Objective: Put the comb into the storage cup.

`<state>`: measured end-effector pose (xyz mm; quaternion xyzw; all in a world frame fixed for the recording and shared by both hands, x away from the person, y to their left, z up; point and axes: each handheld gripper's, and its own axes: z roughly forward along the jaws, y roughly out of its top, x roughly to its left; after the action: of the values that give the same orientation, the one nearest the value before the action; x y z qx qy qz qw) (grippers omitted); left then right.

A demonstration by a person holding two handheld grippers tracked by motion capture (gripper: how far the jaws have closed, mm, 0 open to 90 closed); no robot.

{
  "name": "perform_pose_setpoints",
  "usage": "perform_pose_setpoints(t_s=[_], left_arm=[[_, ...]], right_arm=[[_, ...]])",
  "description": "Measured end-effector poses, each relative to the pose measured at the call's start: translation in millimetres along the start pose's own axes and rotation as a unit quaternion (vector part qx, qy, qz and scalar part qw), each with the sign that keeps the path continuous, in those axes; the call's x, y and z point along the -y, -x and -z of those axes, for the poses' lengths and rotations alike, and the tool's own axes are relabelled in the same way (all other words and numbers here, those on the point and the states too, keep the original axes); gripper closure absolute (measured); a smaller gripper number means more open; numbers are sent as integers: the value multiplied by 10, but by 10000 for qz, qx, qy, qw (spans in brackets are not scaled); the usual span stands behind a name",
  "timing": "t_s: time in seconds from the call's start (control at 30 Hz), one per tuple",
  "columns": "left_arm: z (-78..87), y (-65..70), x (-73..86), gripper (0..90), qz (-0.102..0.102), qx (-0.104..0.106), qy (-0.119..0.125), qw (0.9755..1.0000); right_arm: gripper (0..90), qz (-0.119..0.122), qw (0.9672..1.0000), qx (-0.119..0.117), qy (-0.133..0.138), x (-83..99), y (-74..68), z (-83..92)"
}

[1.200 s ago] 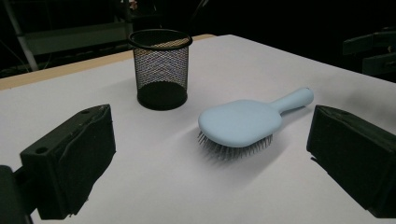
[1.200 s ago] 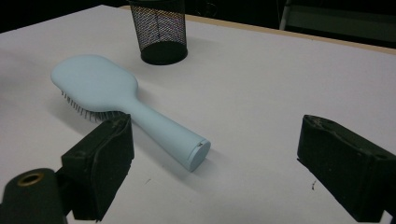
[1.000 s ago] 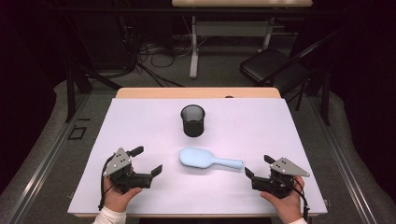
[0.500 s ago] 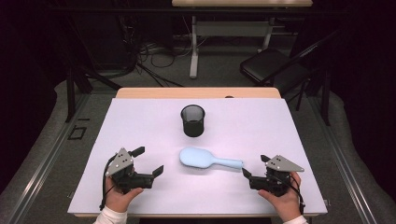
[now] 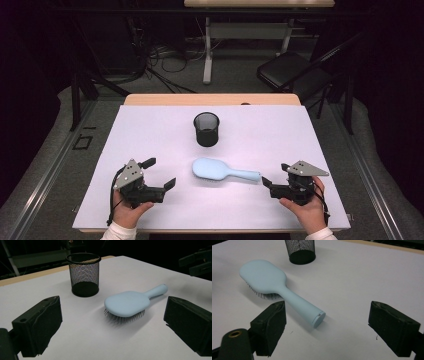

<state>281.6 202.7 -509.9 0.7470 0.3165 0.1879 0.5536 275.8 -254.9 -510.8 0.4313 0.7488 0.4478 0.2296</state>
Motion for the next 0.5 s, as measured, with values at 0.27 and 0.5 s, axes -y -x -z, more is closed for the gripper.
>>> perform_pose_setpoints(t_s=[0.27, 0.5], left_arm=[[-7, 0, 4, 20, -11, 2, -2, 10000], [-8, 3, 7, 20, -7, 7, -15, 10000]], right_arm=[[145, 431, 9984, -171, -337, -197, -42, -22], [138, 616, 9963, -303, -508, -319, -62, -70]])
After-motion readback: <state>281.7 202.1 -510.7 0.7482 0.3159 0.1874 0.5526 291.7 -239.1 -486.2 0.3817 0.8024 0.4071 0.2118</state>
